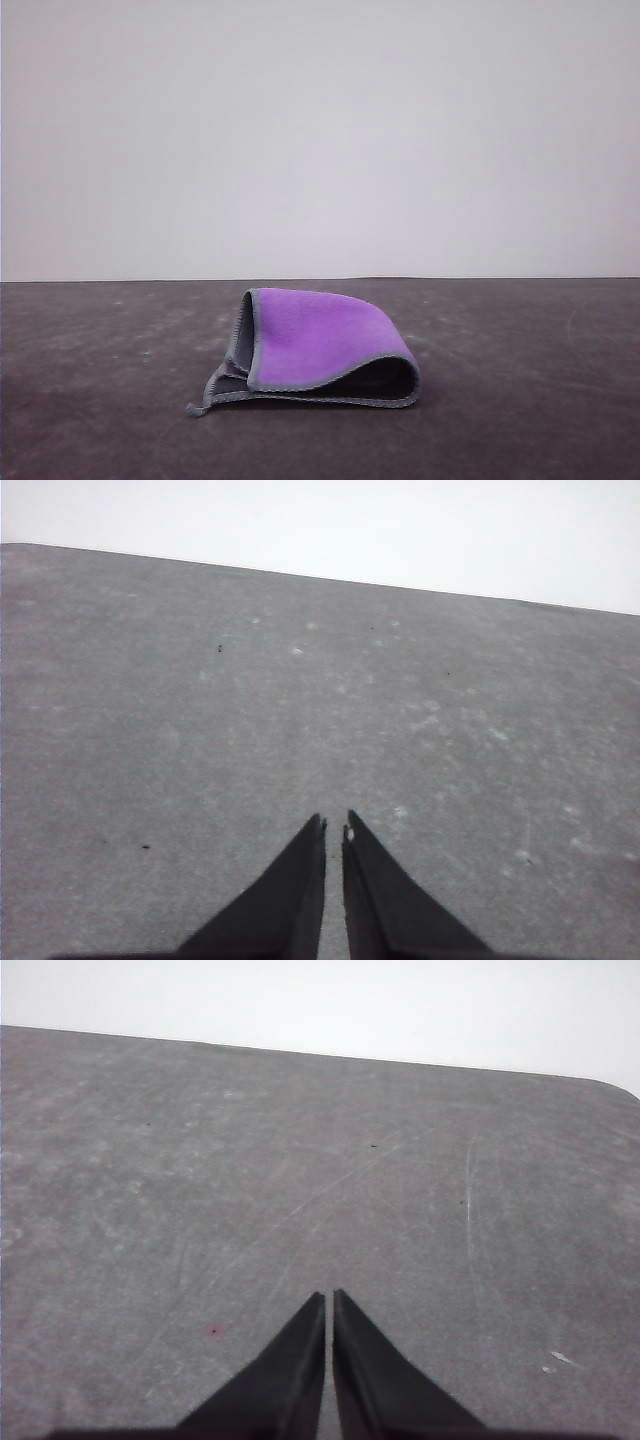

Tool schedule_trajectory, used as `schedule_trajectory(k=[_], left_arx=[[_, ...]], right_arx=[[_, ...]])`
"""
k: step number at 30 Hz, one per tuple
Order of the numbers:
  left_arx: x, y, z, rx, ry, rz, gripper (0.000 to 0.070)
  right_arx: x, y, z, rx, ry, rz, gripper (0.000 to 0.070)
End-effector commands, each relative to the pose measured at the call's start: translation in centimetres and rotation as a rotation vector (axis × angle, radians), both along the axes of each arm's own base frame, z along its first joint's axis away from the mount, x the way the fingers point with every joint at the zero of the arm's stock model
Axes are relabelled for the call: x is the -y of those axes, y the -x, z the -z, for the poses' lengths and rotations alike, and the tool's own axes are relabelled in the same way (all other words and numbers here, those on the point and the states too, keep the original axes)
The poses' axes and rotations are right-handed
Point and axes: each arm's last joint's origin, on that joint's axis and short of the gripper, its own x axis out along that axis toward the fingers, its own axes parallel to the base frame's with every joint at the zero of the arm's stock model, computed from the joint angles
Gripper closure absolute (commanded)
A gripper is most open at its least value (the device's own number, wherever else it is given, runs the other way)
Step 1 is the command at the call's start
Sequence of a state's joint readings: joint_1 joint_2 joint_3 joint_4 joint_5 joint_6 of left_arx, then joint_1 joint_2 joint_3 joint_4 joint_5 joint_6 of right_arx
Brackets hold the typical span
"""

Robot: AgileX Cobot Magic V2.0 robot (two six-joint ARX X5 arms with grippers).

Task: Fold clothes

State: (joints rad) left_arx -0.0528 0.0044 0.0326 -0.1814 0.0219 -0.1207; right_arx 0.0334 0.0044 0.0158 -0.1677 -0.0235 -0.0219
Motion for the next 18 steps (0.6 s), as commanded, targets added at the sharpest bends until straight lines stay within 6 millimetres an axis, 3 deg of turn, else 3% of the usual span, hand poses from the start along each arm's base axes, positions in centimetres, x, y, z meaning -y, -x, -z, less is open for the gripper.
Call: schedule_trajectory(k=[1,18], left_arx=[[0.01,-0.08,0.69,-0.024,-0.001,-0.002,0.0683],[0.01,-0.08,0.69,-0.024,-0.001,-0.002,0.0683]], right_arx=[[0.0,-0.03,0.01,0.008,-0.011,0.002,0.0688],[0.0,-0.03,0.01,0.008,-0.011,0.002,0.0688]])
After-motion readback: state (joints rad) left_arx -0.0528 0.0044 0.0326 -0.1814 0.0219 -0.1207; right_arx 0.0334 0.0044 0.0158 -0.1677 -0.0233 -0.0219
